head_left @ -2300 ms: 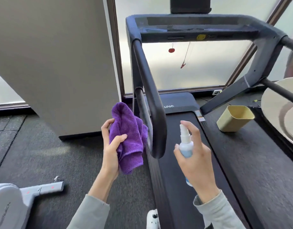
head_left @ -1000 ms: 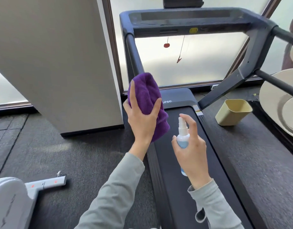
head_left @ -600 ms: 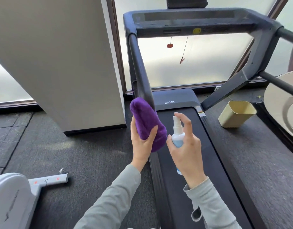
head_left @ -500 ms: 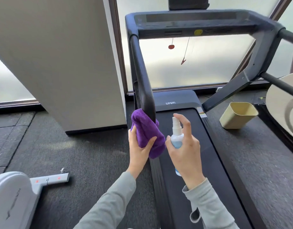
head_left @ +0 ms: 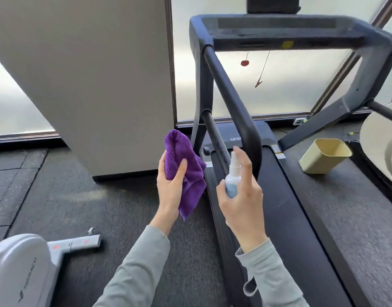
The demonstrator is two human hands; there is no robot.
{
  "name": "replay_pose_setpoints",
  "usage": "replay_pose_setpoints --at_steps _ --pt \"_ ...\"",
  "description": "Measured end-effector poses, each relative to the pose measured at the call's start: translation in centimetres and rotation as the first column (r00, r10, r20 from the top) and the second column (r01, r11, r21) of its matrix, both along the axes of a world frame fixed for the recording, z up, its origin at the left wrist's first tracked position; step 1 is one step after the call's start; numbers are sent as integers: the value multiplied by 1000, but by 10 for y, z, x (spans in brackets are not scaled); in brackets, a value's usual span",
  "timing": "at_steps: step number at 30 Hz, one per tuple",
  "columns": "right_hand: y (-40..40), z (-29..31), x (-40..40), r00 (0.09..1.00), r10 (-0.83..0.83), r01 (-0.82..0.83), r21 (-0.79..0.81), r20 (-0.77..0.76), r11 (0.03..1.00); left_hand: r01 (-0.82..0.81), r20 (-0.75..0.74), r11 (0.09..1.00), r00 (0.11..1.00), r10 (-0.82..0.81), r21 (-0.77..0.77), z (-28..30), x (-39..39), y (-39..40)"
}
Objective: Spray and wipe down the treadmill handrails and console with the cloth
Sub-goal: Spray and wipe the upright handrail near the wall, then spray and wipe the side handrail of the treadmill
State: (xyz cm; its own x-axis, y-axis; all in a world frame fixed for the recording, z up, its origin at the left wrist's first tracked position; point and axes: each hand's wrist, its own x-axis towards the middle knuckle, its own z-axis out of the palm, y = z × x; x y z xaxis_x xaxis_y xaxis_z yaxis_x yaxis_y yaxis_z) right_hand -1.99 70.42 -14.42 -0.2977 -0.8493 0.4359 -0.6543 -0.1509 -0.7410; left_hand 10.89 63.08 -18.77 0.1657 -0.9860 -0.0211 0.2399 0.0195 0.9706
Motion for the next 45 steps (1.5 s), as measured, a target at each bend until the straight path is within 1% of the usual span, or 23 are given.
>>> replay_pose_setpoints --at_steps 3,7,11,14,18,20,26,31,34,37,41,45 --pt "-23 -5 34 993 -120 120 3 -12 993 129 5 991 992 -129 22 -2 29 -21" --pt "-47 -4 72 959 -280 281 43 -37 959 280 41 960 959 -281 29 0 68 -57" --pt "-68 -5 99 918 -390 394 64 -68 917 388 47 921 920 -388 11 2 92 -97" --pt "-87 -10 108 898 -438 440 83 -43 894 429 -7 903 903 -429 19 2 103 -128" --pt "-123 -20 113 875 -480 466 167 56 869 485 -69 873 874 -482 48 -3 108 -177" --pt "-143 -28 112 862 -498 476 183 97 860 498 -54 866 867 -495 50 -6 107 -203" --pt "-197 -42 103 761 -646 628 186 56 756 551 47 827 828 -558 113 -15 92 -266" --pt "-224 -48 99 657 -754 742 161 18 650 634 221 762 731 -646 133 -26 72 -307" --pt "-242 -58 102 587 -810 792 204 4 575 674 208 715 684 -699 186 -32 53 -328" --pt "-259 -63 109 516 -857 829 250 1 500 724 198 658 627 -753 207 -35 35 -348" --pt "-284 -62 112 402 -915 874 283 32 395 811 211 533 493 -844 241 -40 24 -383" --pt "-309 -61 115 309 -951 909 291 5 297 873 229 431 382 -895 229 -43 27 -416"
